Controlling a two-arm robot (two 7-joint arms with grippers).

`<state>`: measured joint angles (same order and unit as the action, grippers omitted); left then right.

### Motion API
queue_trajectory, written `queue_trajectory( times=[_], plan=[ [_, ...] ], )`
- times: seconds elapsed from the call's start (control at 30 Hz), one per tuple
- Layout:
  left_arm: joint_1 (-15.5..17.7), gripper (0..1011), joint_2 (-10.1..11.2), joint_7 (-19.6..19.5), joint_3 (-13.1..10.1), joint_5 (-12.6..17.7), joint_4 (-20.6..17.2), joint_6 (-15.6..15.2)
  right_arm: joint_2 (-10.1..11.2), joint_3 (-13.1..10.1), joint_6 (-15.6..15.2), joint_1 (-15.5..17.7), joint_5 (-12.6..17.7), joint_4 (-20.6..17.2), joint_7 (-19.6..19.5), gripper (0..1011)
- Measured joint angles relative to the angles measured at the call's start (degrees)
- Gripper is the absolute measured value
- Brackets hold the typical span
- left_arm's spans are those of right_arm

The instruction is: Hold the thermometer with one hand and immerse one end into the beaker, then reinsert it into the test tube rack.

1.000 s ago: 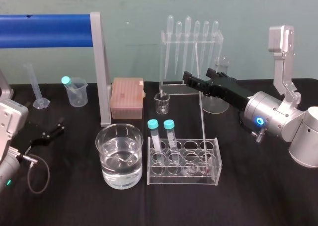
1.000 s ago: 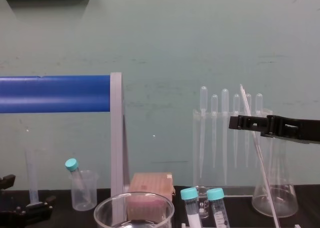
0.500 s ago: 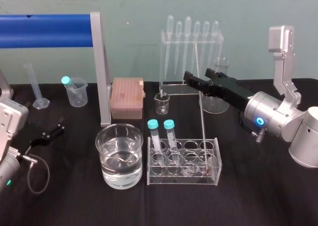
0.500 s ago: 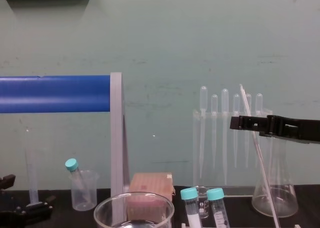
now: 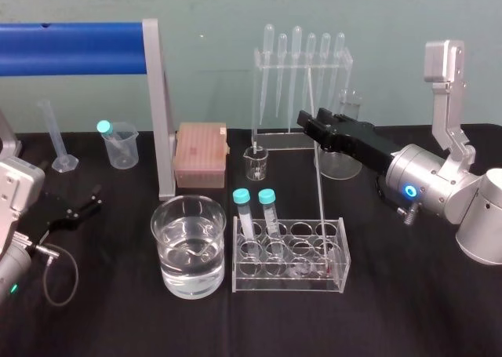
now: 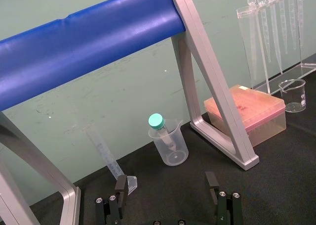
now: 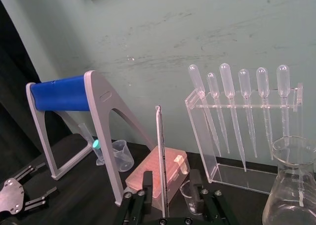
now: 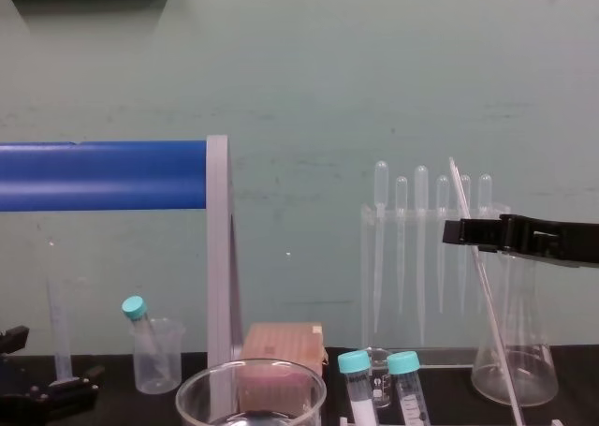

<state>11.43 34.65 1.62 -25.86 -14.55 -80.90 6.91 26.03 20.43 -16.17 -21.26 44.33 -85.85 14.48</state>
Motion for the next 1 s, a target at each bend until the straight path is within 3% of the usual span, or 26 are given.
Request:
queue_trajectory(
  times=[0.47, 1.0],
  plan=[
    [0.0, 1008, 0.0, 0.0, 0.0, 0.0, 0.0, 0.0, 0.0, 0.0, 0.0, 0.0, 0.0, -0.01, 0.02, 68],
    [0.0, 1008, 0.0, 0.0, 0.0, 0.0, 0.0, 0.0, 0.0, 0.0, -0.01, 0.0, 0.0, -0.01, 0.01, 56]
  ],
)
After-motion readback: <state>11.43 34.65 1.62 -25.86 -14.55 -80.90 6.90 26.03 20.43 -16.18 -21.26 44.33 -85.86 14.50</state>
